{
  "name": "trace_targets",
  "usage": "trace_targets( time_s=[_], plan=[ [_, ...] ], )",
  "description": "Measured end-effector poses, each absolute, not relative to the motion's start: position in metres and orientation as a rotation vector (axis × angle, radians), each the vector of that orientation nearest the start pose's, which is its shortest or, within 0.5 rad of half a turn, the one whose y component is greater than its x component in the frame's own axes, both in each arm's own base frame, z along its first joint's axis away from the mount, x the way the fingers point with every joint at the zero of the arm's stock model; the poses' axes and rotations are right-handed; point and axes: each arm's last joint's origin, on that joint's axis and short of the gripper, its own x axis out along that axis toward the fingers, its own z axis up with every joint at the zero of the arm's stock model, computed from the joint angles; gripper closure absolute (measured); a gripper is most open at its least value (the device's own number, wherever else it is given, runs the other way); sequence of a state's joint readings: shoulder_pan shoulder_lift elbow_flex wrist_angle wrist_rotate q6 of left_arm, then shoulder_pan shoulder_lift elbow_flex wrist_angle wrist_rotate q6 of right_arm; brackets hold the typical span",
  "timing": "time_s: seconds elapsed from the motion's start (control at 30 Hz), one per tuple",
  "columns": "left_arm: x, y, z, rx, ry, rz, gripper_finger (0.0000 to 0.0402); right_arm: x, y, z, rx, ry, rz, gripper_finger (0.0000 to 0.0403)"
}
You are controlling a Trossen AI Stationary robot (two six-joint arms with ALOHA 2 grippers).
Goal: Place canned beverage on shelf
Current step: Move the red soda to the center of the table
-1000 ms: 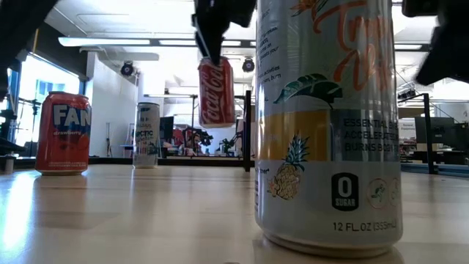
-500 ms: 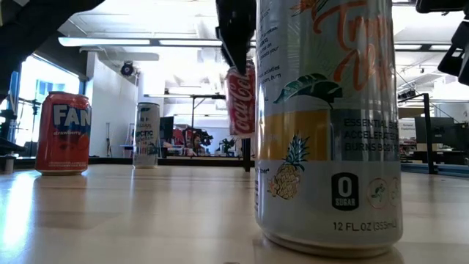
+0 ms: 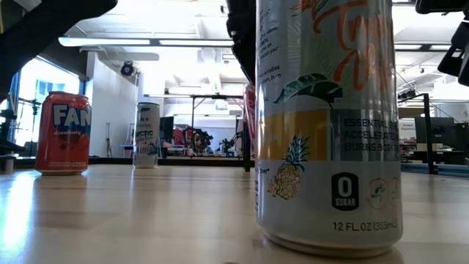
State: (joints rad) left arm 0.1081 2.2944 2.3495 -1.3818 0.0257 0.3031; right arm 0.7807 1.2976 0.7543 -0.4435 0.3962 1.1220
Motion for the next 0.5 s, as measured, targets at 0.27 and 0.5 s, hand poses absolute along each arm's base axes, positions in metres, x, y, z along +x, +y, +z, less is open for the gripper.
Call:
trace_targets(
  time_s=[0.27,0.5],
  plan=[
    [0.463,0.049,0.265,0.173,1.357,-0.167,0.0193,0.18,0.162,0.204,0.498,0.884,-0.141,0.0402],
    [0.466,0.049,0.257,0.165,1.369,-0.176,0.0183,0.179,0.162,0.204,0.498,0.884,-0.142,0.0402]
  ],
)
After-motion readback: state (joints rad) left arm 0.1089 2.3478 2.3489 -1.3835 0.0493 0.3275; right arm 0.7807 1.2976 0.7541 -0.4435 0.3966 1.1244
